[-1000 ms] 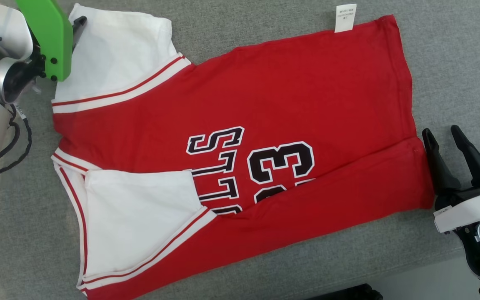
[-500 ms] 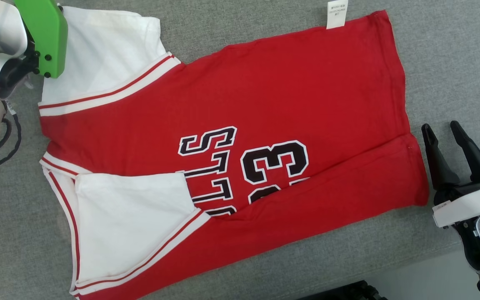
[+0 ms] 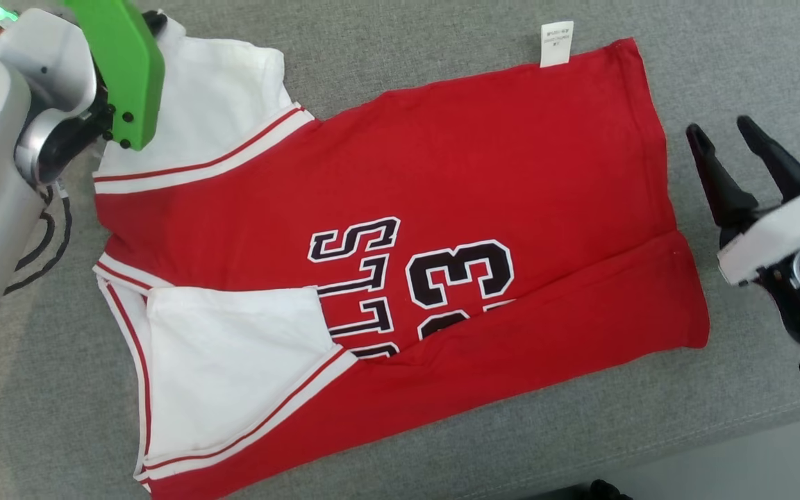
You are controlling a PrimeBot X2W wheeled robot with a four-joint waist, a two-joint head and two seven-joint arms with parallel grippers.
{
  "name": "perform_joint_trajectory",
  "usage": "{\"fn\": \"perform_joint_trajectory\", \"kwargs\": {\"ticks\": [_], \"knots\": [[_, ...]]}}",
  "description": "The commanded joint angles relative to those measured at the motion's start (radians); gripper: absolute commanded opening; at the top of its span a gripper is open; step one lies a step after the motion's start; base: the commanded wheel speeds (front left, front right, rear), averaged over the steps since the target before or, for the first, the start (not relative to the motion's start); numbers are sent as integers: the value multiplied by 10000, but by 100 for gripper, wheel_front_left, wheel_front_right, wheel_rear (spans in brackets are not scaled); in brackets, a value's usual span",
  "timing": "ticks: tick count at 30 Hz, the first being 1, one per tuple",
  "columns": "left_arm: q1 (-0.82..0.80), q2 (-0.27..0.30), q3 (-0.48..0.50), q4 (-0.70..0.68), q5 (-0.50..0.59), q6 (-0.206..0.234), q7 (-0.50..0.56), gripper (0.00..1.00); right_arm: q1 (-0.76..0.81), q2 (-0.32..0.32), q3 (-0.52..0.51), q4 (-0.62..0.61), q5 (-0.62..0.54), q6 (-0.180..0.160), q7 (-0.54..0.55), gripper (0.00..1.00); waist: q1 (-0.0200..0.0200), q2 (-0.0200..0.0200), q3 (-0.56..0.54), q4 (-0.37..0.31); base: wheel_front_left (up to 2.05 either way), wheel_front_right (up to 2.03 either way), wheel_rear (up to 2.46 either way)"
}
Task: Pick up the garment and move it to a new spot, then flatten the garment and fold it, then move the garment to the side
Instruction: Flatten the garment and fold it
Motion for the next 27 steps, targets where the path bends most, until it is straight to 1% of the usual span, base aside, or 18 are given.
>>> {"fn": "perform_joint_trajectory", "kwargs": {"ticks": [1, 4, 6, 10, 16, 20, 25, 26, 27], "knots": [[83, 95, -156, -195, -112, -16, -13, 0, -579, 102, 93, 114, -249, 5, 636, 100, 0, -1, -299, 242, 0, 0, 0], [-1, 157, -458, -646, -382, -17, 74, 0, -1611, 405, 267, 529, -655, 3, 2183, 100, 0, -1, -455, 461, 0, 0, 0], [-73, 186, -650, -952, -532, -17, 153, 0, -2184, 605, 270, 873, -1029, 3, 2970, 100, 0, -1, -498, 616, 0, 0, 0], [-211, 264, -898, -1541, -735, -18, 312, 0, -2932, 1024, 45, 1681, -1614, 3, 3974, 100, 0, -1, -468, 939, 0, 0, 0], [-158, 472, -1130, -2259, -859, -18, 431, 0, -3450, 1337, -307, 2561, -2258, 3, 4477, 100, 0, -1, -410, 1269, 0, 0, 0], [-51, 550, -1166, -2508, -903, -18, 456, 0, -3592, 1476, -362, 2872, -2351, 3, 4591, 100, 0, -1, -417, 1378, 0, 0, 0], [47, 599, -1172, -2670, -956, 51, 447, 0, -3714, 1491, -378, 3018, -2397, 3, 4531, 100, 0, -1, -440, 1438, 0, 0, 0], [64, 601, -1172, -2684, -966, 51, 433, 0, -3744, 1465, -385, 3041, -2408, 3, 4518, 96, 0, -1, -443, 1449, 0, 0, 0], [86, 601, -1179, -2696, -975, 57, 424, 0, -3790, 1423, -426, 3075, -2435, 3, 4486, 89, 0, -1, -445, 1462, 0, 0, 0]]}}
